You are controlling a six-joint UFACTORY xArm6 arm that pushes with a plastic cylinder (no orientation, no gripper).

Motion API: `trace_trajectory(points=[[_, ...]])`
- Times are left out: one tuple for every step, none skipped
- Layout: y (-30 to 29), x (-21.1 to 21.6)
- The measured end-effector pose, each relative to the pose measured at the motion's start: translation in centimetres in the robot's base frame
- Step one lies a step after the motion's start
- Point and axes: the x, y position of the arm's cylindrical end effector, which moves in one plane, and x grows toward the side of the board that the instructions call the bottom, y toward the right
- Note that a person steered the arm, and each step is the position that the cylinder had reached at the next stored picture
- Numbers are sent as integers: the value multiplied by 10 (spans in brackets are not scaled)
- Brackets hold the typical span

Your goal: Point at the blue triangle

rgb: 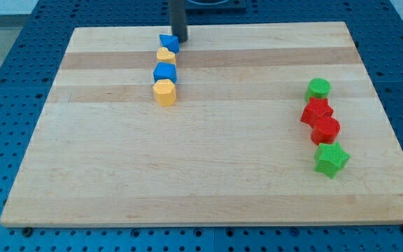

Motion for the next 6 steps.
trace_trajectory(points=[[41,21],[49,16],[34,-23],[-20,-24],[-53,-20],[-76,-10]])
